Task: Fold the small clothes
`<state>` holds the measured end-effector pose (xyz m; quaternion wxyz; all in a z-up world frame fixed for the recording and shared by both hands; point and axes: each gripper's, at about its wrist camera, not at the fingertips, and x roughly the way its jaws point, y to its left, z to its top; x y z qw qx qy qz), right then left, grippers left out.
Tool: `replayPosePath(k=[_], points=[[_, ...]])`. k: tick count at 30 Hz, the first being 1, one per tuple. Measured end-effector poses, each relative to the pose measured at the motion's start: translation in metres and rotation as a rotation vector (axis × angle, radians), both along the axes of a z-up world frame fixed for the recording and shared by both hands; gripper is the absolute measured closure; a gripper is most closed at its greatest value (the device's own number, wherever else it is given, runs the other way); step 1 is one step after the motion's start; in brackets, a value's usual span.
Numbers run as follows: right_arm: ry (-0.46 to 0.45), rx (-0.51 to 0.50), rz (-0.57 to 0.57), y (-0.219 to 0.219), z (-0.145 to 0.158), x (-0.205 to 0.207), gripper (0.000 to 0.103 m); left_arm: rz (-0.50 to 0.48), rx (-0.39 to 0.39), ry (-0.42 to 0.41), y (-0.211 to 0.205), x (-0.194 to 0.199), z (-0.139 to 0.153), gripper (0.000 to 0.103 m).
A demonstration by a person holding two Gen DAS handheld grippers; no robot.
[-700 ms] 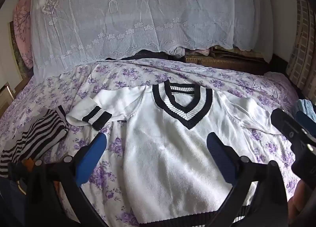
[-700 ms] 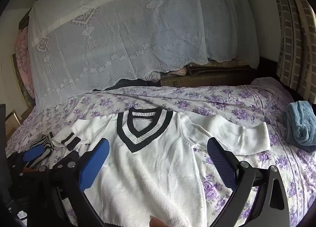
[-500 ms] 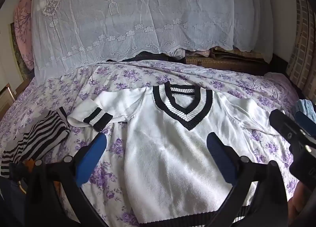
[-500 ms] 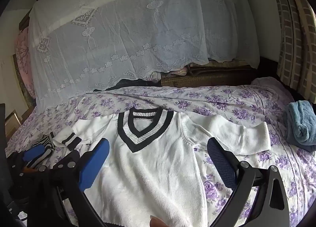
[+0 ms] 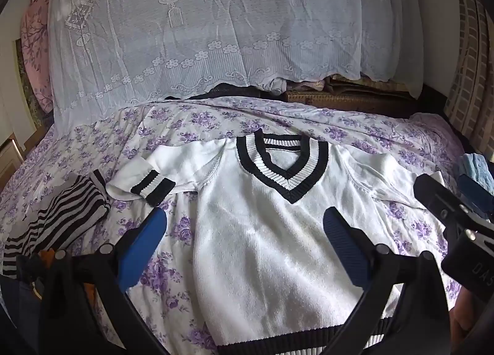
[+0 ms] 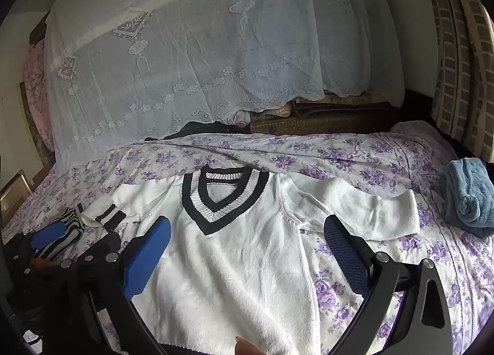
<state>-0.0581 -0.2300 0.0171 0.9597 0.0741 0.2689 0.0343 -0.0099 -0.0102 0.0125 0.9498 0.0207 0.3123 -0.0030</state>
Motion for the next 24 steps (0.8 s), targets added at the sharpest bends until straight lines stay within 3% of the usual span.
replayPosePath(k=[24], points=[[0.006,-0.009,0.002,0.0044,0.0022,-0.0018,0.003,-0.003,0.003,0.002,-0.0022,-0.0012,-0.0012,0.004]])
